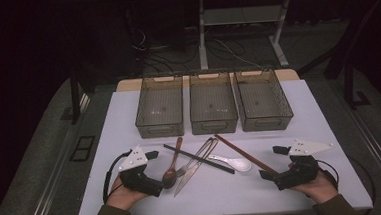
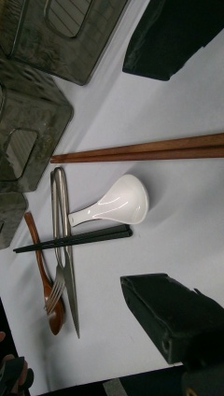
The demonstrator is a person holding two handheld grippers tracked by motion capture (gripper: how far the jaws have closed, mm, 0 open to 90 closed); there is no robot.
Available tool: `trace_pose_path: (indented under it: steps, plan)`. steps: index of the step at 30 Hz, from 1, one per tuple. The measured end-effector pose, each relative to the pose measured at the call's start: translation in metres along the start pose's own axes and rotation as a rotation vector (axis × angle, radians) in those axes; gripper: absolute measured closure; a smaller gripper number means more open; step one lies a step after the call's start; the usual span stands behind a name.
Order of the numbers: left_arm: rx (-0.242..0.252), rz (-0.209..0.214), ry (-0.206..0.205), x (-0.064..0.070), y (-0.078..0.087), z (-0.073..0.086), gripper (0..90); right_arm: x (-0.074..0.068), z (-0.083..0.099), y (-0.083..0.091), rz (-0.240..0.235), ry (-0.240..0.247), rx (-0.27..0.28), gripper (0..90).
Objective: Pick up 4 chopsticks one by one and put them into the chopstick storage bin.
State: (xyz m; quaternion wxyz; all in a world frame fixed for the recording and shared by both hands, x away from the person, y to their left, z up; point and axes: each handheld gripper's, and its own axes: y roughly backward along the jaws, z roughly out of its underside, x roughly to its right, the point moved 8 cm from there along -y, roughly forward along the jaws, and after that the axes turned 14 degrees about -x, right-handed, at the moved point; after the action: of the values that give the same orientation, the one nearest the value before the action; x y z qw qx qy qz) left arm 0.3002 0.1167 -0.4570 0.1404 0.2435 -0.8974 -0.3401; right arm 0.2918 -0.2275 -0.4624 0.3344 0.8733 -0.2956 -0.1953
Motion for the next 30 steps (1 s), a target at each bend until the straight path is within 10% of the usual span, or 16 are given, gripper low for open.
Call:
trace_pose_path:
  steps: [30]
  plan:
    - [-0.003, -0.003, 0.008, 0.0, 0.0, 0.003, 0.0, 0.028, 0.005, 0.007, 0.077, -0.034, -0.081, 5.2]
